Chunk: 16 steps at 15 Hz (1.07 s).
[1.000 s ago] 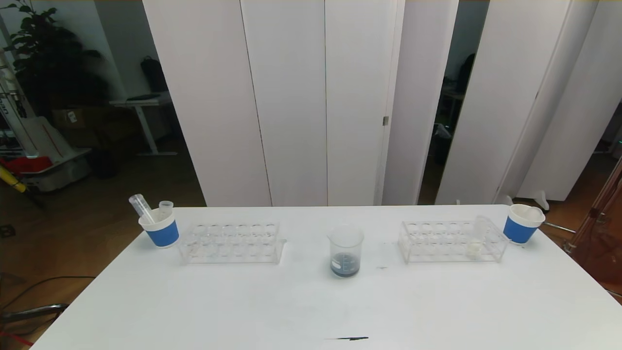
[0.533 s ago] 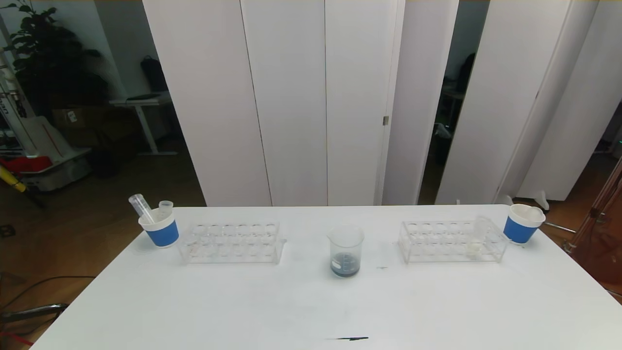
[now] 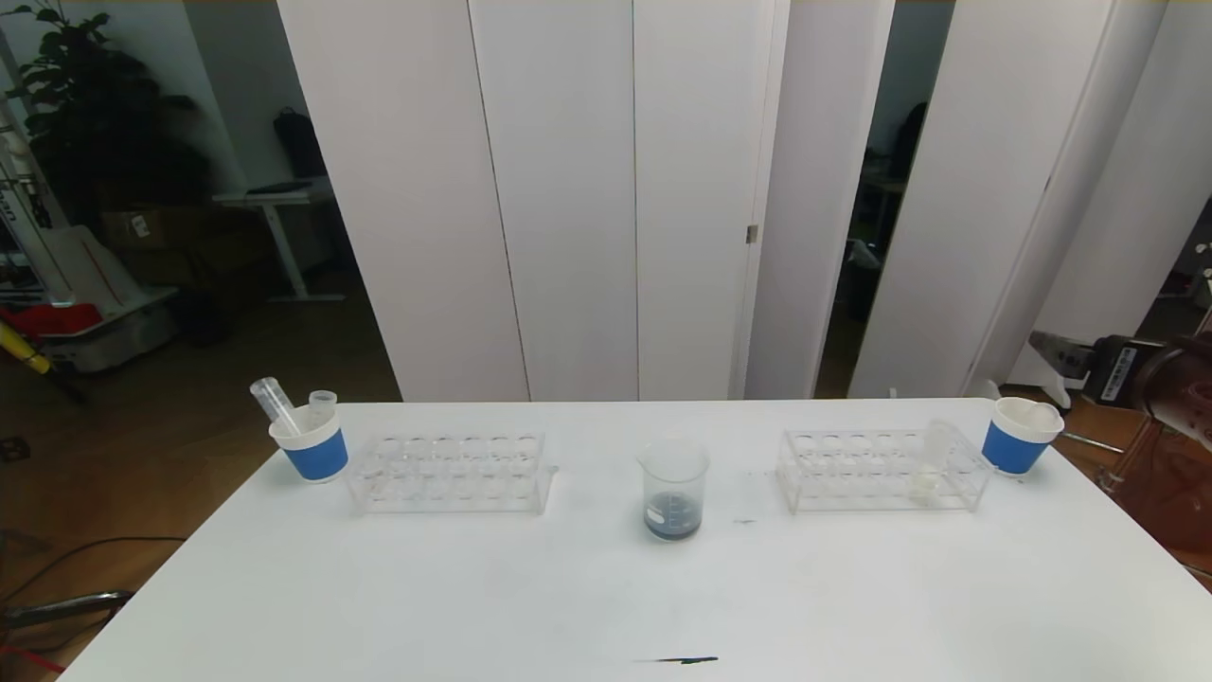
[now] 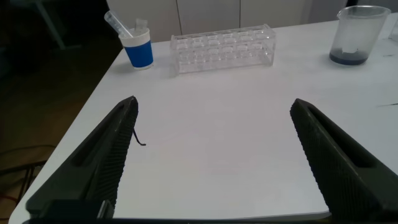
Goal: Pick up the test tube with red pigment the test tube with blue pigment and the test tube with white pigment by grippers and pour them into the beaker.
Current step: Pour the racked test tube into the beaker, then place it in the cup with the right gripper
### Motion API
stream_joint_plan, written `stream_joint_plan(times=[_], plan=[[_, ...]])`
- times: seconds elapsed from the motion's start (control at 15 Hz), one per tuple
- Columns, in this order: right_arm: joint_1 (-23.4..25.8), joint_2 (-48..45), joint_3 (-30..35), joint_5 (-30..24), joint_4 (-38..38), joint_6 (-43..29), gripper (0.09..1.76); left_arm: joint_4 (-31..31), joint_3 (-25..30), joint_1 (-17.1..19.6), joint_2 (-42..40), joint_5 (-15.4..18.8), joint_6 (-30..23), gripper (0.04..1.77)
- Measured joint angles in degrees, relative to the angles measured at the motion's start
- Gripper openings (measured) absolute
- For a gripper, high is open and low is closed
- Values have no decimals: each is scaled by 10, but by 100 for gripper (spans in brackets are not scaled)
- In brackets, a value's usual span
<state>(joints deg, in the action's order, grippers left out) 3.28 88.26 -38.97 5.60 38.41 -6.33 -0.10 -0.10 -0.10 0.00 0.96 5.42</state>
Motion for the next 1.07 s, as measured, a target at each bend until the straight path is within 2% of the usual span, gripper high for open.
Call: stream_joint_plan(times=[0.4,0.53,0.8,1.07], plan=[[0,64,154,-2,181,3,175,0,0,0,0,0,0,175],[-2,89,177,-2,208,5,175,0,0,0,0,0,0,175],[-15,155,178,-2,252,19,175,0,0,0,0,0,0,175],[-18,221,131,-2,261,34,175,0,0,0,0,0,0,175]])
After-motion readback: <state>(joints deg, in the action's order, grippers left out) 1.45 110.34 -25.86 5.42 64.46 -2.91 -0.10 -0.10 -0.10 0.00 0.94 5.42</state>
